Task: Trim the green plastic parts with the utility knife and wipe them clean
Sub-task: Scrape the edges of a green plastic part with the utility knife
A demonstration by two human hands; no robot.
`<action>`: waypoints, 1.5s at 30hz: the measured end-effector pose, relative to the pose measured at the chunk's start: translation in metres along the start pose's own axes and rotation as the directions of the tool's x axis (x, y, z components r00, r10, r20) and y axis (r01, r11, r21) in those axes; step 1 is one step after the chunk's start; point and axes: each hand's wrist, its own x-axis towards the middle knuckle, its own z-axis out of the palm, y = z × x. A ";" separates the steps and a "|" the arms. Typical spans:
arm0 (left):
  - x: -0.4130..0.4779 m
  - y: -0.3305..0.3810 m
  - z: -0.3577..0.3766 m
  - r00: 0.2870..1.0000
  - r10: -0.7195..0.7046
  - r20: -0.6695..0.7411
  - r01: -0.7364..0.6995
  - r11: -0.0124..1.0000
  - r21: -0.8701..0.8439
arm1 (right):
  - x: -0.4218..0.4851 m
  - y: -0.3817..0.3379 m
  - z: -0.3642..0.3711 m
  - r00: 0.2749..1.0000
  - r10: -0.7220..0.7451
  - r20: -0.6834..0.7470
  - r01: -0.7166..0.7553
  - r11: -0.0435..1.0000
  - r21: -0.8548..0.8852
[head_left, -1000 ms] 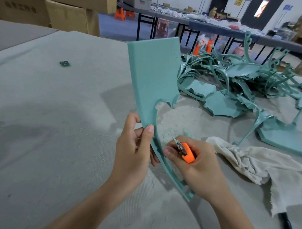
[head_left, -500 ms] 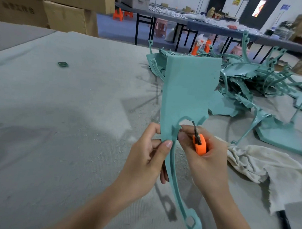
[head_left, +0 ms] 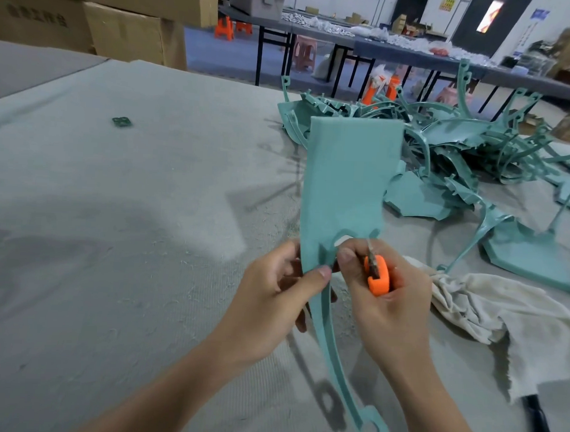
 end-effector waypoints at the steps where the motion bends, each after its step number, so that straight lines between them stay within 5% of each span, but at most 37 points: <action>1: 0.001 0.001 0.000 0.999 -0.004 -0.038 0.004 1.000 0.002 | -0.001 -0.001 0.001 1.000 -0.020 0.019 0.021 1.000 -0.018; 5: 0.004 0.000 0.000 0.968 0.057 -0.243 -0.004 0.977 0.213 | -0.004 0.000 0.006 0.996 -0.067 0.062 0.071 0.995 -0.064; 10: 0.004 -0.002 0.001 0.944 0.141 -0.297 -0.024 0.931 0.365 | -0.004 0.000 0.006 0.998 -0.055 -0.025 0.052 0.995 -0.089; 15: 0.005 0.001 -0.001 0.897 0.177 -0.404 -0.019 0.930 0.366 | -0.001 0.001 -0.002 0.974 0.043 -0.222 -0.060 0.996 -0.069; 22: 0.005 -0.001 -0.003 0.856 0.212 -0.472 -0.085 0.958 0.275 | 0.004 0.003 -0.007 0.947 0.202 -0.249 -0.209 0.978 -0.004; 31: 0.001 -0.001 0.001 0.947 0.200 -0.253 -0.160 0.973 0.167 | 0.002 -0.003 -0.002 0.976 0.206 -0.068 -0.202 0.977 0.063; 38: 0.002 0.001 -0.004 0.979 0.201 0.022 -0.202 0.971 0.127 | 0.004 -0.012 -0.007 0.975 0.170 -0.140 -0.130 0.957 0.258; 45: 0.004 0.003 -0.007 0.990 0.137 -0.046 -0.138 0.990 -0.016 | 0.001 -0.010 -0.007 0.987 0.128 -0.095 -0.104 0.969 0.223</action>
